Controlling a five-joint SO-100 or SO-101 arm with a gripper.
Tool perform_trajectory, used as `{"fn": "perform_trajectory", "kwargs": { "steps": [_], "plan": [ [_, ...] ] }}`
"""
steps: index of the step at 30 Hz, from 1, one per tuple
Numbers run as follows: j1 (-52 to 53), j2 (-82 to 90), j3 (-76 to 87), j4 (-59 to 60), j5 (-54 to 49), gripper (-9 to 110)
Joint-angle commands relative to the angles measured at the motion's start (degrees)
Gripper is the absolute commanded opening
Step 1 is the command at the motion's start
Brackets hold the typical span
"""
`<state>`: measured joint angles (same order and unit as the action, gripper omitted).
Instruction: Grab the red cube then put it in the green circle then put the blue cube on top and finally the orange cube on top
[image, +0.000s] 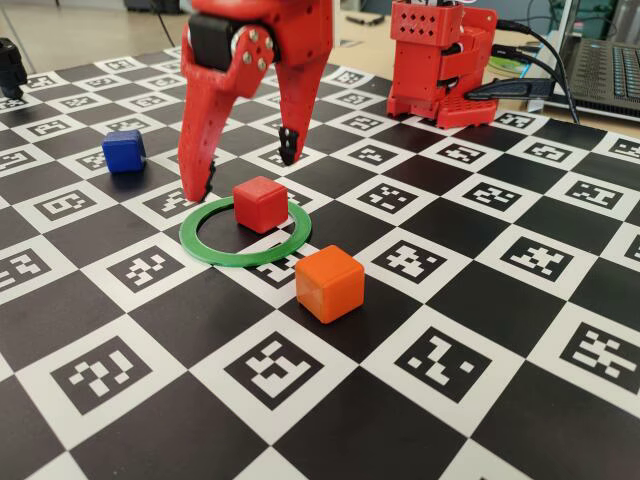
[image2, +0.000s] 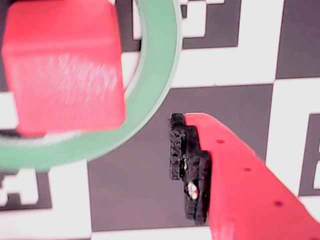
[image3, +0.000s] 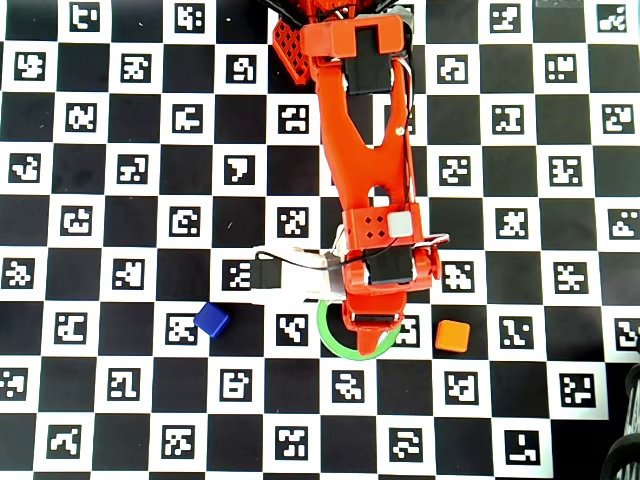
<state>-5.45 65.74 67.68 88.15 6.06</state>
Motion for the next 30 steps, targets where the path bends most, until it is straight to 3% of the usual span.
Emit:
{"fn": "perform_trajectory", "kwargs": {
  "steps": [1,14,30],
  "plan": [
    [1.1,7.4,-8.2,4.2,-0.7,46],
    [11.9,9.9,-25.4,17.2,-9.0,48],
    [28.9,2.6,-22.2,8.5,3.6,50]
  ]
}}
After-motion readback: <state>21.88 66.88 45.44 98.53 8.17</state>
